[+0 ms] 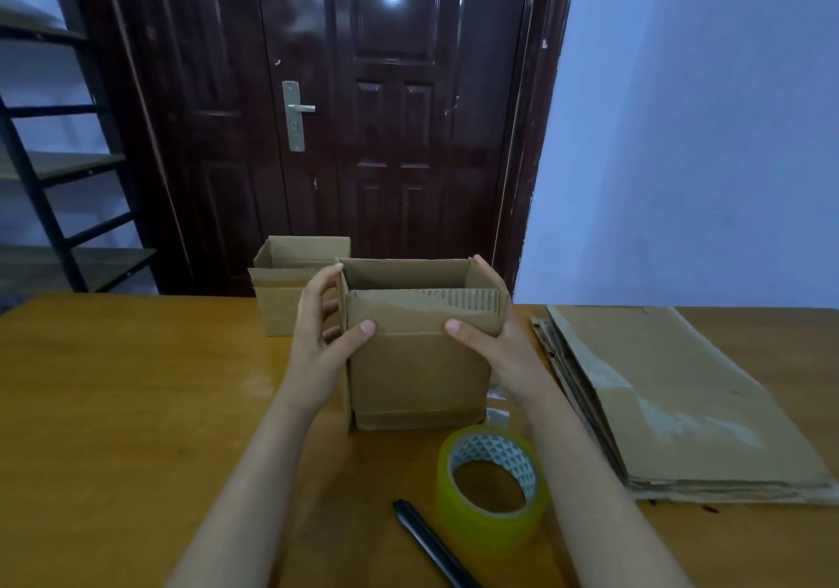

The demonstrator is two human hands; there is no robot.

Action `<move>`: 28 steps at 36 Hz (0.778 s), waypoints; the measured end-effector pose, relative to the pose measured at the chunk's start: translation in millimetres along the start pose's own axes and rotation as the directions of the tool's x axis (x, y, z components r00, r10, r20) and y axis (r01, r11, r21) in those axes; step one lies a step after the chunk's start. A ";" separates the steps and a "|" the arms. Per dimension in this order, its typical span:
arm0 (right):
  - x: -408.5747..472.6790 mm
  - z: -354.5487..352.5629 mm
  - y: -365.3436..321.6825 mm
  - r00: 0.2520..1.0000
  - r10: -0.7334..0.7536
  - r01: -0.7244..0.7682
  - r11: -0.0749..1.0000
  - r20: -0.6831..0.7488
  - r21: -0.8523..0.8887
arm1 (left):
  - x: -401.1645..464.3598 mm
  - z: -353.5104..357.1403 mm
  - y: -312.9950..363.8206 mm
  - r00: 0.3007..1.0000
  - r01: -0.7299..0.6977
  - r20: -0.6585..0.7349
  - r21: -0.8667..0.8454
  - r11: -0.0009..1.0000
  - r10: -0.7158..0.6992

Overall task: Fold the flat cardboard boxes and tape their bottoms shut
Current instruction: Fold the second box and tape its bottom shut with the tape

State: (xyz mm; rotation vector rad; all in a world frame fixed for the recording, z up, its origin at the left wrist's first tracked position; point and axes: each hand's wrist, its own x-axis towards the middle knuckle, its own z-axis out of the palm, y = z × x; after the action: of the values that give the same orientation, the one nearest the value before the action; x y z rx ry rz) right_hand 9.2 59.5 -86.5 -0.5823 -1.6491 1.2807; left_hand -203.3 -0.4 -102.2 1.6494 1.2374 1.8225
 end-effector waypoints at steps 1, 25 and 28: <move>0.1 0.1 -0.6 1.000 -0.012 0.012 1.000 0.001 0.002 | 1.4 -0.8 3.5 1.000 -0.012 0.009 0.003 1.000 0.012; -1.4 -10.4 -20.7 0.982 0.011 -0.012 1.000 0.189 0.001 | 21.8 -15.4 54.9 0.958 0.238 0.127 0.149 0.960 -0.257; -1.0 -11.0 -20.1 0.977 0.029 -0.025 0.999 0.209 -0.023 | 29.8 -15.9 52.5 0.936 0.263 0.193 0.171 0.950 -0.294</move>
State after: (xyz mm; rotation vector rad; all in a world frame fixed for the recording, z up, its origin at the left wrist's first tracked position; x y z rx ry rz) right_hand 22.8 57.1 -68.1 -0.4962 -1.8337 1.3849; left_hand -211.0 -11.1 -41.2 1.5993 1.4465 1.3744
